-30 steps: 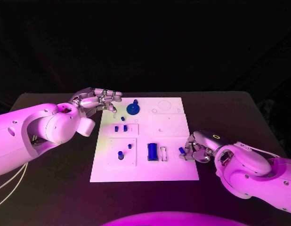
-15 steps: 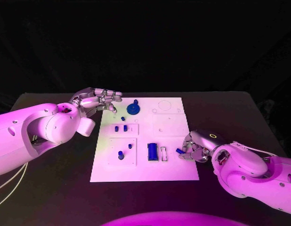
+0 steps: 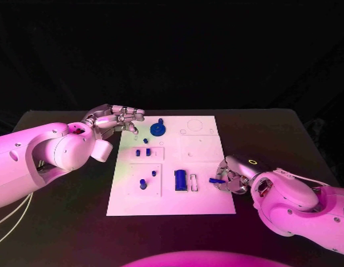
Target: Assemble the parts on the task board
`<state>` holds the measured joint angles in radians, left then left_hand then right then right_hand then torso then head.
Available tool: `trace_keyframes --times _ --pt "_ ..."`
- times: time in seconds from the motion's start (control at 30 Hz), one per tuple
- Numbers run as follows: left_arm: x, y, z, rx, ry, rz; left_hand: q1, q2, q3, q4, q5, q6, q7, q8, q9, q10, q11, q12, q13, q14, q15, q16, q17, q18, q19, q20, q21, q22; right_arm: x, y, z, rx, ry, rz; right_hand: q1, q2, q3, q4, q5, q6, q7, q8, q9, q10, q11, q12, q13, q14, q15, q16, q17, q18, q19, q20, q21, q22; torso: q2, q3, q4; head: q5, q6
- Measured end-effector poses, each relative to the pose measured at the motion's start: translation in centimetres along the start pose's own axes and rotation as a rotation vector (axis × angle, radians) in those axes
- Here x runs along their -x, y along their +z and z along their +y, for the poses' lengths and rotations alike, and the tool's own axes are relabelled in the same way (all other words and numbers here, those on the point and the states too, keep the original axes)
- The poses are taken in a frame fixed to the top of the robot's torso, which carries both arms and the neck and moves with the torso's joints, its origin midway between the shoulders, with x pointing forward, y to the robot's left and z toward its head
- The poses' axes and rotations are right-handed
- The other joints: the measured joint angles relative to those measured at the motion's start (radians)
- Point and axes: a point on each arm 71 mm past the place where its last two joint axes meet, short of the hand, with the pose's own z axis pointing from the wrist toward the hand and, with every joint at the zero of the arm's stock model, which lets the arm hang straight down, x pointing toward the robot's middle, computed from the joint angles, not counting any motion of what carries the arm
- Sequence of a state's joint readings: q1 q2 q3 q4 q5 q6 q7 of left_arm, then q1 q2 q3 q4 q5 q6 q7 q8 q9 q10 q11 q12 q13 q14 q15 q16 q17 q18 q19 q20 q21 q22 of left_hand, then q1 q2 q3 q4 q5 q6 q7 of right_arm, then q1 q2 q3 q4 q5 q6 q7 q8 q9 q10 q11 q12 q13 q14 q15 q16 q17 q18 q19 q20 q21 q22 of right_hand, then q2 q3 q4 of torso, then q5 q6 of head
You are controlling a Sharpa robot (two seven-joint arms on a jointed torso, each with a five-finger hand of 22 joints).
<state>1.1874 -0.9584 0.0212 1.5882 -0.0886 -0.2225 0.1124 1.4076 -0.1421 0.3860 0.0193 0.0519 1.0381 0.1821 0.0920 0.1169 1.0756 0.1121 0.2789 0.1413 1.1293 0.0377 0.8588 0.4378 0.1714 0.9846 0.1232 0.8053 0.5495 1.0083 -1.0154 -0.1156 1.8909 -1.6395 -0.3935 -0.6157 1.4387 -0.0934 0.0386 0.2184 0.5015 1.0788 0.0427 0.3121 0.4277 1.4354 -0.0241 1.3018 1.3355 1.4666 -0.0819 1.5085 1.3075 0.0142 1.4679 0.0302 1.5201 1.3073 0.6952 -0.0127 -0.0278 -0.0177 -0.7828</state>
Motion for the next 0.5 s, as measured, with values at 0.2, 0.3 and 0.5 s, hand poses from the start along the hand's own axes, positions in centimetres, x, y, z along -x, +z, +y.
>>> trace_keyframes --times 0.2,0.3,0.5 --pt "0.0 0.0 0.0 0.001 0.0 0.0 0.0 0.0 0.0 0.0 0.0 0.0 0.0 0.0 0.0 0.0 0.0 0.0 0.0 0.0 0.0 0.0 0.0 0.0 0.0 0.0 0.0 0.0 0.6 -0.2 0.6 -0.014 0.074 0.015 -0.006 0.006 0.013 0.008 0.012 -0.001 0.001 0.004 0.006 0.0 0.0 0.005 -0.001 0.0 0.0 0.0 0.0 0.0 0.0 0.0 0.004 0.0 0.0 0.0005 0.0004 0.001 0.002" --pt "0.0 0.0 0.0 0.001 0.0 0.0 0.0 0.0 0.0 0.0 0.0 0.0 0.0 0.0 0.0 0.0 0.0 0.0 0.0 0.0 0.0 0.0 0.0 0.0 0.0 0.0 0.0 0.0 1.0 -0.3 1.2 -0.008 0.12 0.009 -0.007 0.007 0.017 0.012 0.012 -0.002 0.002 0.005 0.007 0.0 0.0 0.005 -0.002 0.0 0.0 0.0 0.0 0.0 0.0 0.0 0.004 0.001 0.001 0.0006 0.0006 0.001 0.002" --pt "0.0 0.0 0.0 0.001 0.0 0.001 0.0 0.0 0.0 0.0 0.0 0.0 0.0 0.0 0.0 0.0 0.0 0.0 0.0 0.0 0.0 0.0 0.0 0.0 0.0 0.0 0.0 0.0 1.1 -0.2 2.1 -0.003 0.197 0.007 -0.008 0.008 0.024 0.019 0.017 -0.003 0.003 0.005 0.01 0.0 0.0 0.008 -0.006 0.0 0.0 0.0 0.0 0.0 0.0 0.0 0.004 0.001 0.001 0.0006 0.0006 0.0 0.001"
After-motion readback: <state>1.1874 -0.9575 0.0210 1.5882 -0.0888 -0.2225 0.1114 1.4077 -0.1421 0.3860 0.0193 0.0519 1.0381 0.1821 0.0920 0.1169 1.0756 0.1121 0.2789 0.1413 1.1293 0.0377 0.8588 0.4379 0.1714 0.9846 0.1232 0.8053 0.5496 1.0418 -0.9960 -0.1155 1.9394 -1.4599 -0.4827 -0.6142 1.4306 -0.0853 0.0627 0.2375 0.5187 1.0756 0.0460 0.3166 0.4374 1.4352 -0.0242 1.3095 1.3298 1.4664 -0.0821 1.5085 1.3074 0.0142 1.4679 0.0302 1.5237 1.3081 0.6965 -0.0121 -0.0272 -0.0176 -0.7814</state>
